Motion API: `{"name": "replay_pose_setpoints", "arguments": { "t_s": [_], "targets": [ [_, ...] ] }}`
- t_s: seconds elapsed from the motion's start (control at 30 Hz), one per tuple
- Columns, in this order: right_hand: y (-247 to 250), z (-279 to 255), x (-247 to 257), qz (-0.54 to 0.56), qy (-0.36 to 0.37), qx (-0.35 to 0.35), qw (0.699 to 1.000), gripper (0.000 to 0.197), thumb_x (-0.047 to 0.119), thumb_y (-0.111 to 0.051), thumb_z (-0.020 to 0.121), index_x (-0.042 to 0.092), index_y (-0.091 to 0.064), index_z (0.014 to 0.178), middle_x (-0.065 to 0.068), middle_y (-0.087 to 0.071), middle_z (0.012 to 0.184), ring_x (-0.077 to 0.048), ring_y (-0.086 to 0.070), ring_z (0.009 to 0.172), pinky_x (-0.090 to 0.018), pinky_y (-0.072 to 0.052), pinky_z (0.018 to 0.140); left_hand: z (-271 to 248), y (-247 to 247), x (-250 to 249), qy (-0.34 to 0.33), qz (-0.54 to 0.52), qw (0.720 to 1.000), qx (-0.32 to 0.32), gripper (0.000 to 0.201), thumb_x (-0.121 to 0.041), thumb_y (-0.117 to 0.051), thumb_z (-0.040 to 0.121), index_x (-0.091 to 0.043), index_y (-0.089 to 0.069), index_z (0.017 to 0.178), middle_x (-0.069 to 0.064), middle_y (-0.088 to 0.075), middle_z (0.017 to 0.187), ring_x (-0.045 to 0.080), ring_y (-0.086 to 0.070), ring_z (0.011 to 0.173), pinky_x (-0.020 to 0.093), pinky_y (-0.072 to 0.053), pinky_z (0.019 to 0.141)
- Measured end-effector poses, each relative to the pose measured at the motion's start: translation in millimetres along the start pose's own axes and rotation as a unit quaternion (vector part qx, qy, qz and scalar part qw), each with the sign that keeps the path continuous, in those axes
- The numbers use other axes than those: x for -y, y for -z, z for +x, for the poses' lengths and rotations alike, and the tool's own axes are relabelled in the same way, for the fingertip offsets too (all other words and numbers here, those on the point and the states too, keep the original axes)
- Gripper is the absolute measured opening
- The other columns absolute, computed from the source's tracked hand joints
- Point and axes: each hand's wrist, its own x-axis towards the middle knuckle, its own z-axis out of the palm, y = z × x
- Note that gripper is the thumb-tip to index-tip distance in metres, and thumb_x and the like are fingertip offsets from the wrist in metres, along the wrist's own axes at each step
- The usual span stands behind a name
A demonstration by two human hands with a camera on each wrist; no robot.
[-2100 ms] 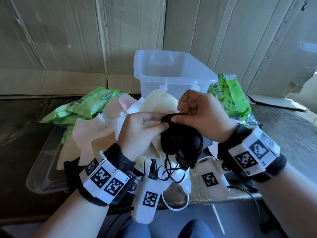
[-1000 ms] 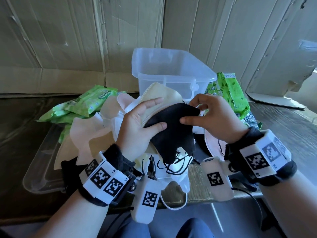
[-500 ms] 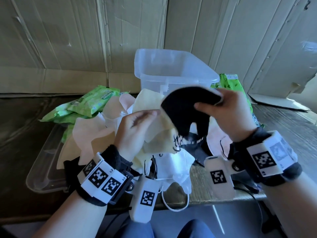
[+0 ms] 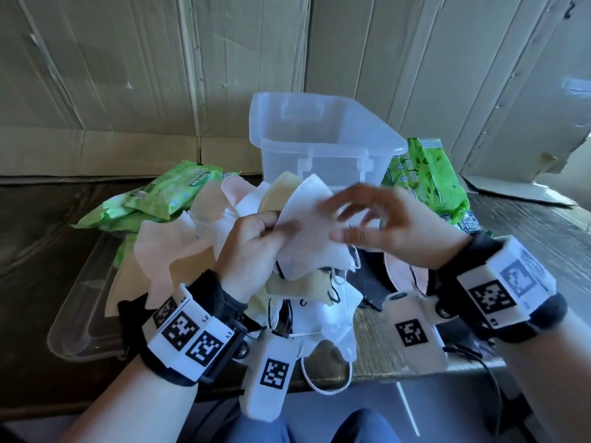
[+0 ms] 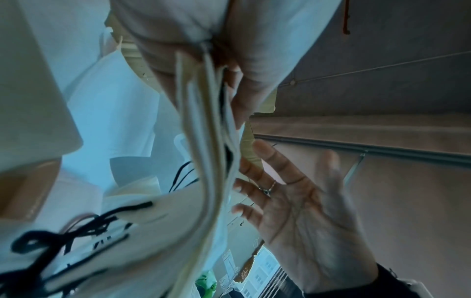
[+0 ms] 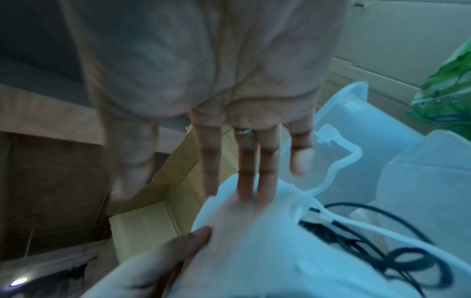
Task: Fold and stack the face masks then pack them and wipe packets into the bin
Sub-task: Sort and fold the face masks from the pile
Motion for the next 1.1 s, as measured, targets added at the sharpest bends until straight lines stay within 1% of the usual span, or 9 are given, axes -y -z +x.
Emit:
{"name": "replay_pose_setpoints", "arguments": {
  "t_s": [0.07, 0.17, 0.3, 0.43, 0.63, 0.73, 0.87, 1.0, 1.1],
  "targets": [
    [-0.1, 7.6, -8.9, 0.001, -0.014, -0.100, 0.995, 0.039, 0.035, -0.073, 0.074, 0.029, -0.054, 0.107, 0.002, -0.059, 0.104, -0.018, -0.058, 0.092, -0.020, -0.042, 0.073, -1.3, -0.5, -3.8, -0.004, 0.016, 1.000, 0.022, 0.027, -0.022, -0.063, 0.084, 0.000, -0.066, 0.069, 0.010, -0.059, 0.069, 0.016, -0.052, 0.068, 0.027, -0.039, 0.066],
    [-5.2, 13.2, -13.3, 0.010, -0.017, -0.111, 0.994, 0.029, 0.021, -0.072, 0.076, 0.026, -0.057, 0.101, -0.002, -0.060, 0.100, -0.023, -0.059, 0.089, -0.019, -0.041, 0.071, -6.7, -3.2, -12.5, -0.014, 0.037, 0.998, 0.054, 0.048, -0.005, -0.056, 0.091, -0.021, -0.061, 0.046, -0.014, -0.051, 0.046, -0.003, -0.045, 0.049, 0.012, -0.036, 0.055],
    [-5.5, 11.2, -9.0, 0.022, -0.010, -0.131, 0.991, 0.022, 0.019, -0.079, 0.069, 0.027, -0.059, 0.073, -0.001, -0.063, 0.085, -0.009, -0.058, 0.075, -0.009, -0.036, 0.062, -4.8, -3.6, -9.5, -0.019, 0.016, 0.998, 0.056, 0.019, -0.022, -0.061, 0.083, -0.009, -0.070, 0.073, 0.026, -0.065, 0.073, 0.015, -0.054, 0.070, 0.030, -0.044, 0.069],
    [-3.2, 7.2, -3.2, 0.029, 0.007, -0.078, 0.996, 0.026, 0.021, -0.077, 0.064, 0.024, -0.054, 0.076, 0.003, -0.060, 0.076, 0.003, -0.051, 0.064, -0.009, -0.036, 0.060, -8.1, -3.2, -10.6, -0.031, 0.018, 0.998, 0.058, 0.014, -0.013, -0.062, 0.087, -0.015, -0.071, 0.076, 0.000, -0.069, 0.071, 0.007, -0.059, 0.068, 0.019, -0.048, 0.064],
    [0.8, 8.3, 1.8, 0.146, -0.002, -0.067, 0.987, 0.059, -0.003, -0.078, 0.061, 0.031, -0.051, 0.102, -0.003, -0.047, 0.057, -0.021, -0.040, 0.059, -0.031, -0.036, 0.058, -10.7, -4.2, -14.2, -0.017, 0.037, 0.996, 0.080, 0.007, -0.022, -0.072, 0.075, -0.022, -0.069, 0.068, -0.006, -0.069, 0.066, 0.006, -0.062, 0.063, 0.019, -0.049, 0.060],
    [2.5, 12.7, 3.8, 0.145, -0.025, -0.072, 0.986, 0.074, -0.005, -0.079, 0.059, 0.033, -0.047, 0.113, -0.014, -0.050, 0.066, -0.025, -0.043, 0.065, -0.037, -0.040, 0.064, -15.3, -7.3, -16.2, -0.009, 0.053, 0.993, 0.101, 0.012, -0.022, -0.075, 0.070, -0.012, -0.070, 0.073, 0.005, -0.073, 0.074, 0.013, -0.064, 0.067, 0.029, -0.052, 0.064],
    [-1.5, 16.7, -2.2, 0.113, -0.070, -0.064, 0.989, 0.071, -0.001, -0.078, 0.064, 0.012, -0.048, 0.127, 0.002, -0.051, 0.063, -0.018, -0.048, 0.064, -0.032, -0.041, 0.066, -17.2, -8.8, -12.3, -0.018, 0.065, 0.993, 0.095, 0.047, -0.040, -0.071, 0.061, 0.001, -0.069, 0.084, 0.022, -0.070, 0.086, 0.032, -0.067, 0.077, 0.054, -0.051, 0.076],
    [-4.1, 16.7, -4.7, 0.072, -0.071, -0.047, 0.994, 0.037, 0.014, -0.078, 0.069, 0.008, -0.064, 0.102, -0.004, -0.040, 0.065, -0.016, -0.036, 0.061, -0.027, -0.031, 0.061, -18.3, -7.3, -9.6, -0.029, 0.088, 0.991, 0.102, 0.047, -0.043, -0.067, 0.063, -0.003, -0.068, 0.088, 0.023, -0.070, 0.088, 0.043, -0.064, 0.087, 0.058, -0.050, 0.078],
    [-4.9, 13.6, -2.2, 0.073, -0.049, -0.062, 0.994, 0.025, 0.018, -0.082, 0.064, 0.008, -0.062, 0.076, -0.010, -0.046, 0.069, -0.019, -0.041, 0.065, -0.029, -0.033, 0.063, -17.8, -6.5, -11.6, -0.044, 0.091, 0.990, 0.101, 0.036, -0.022, -0.070, 0.072, -0.028, -0.060, 0.106, -0.003, -0.070, 0.103, 0.015, -0.065, 0.100, 0.040, -0.050, 0.090]
  ]
}}
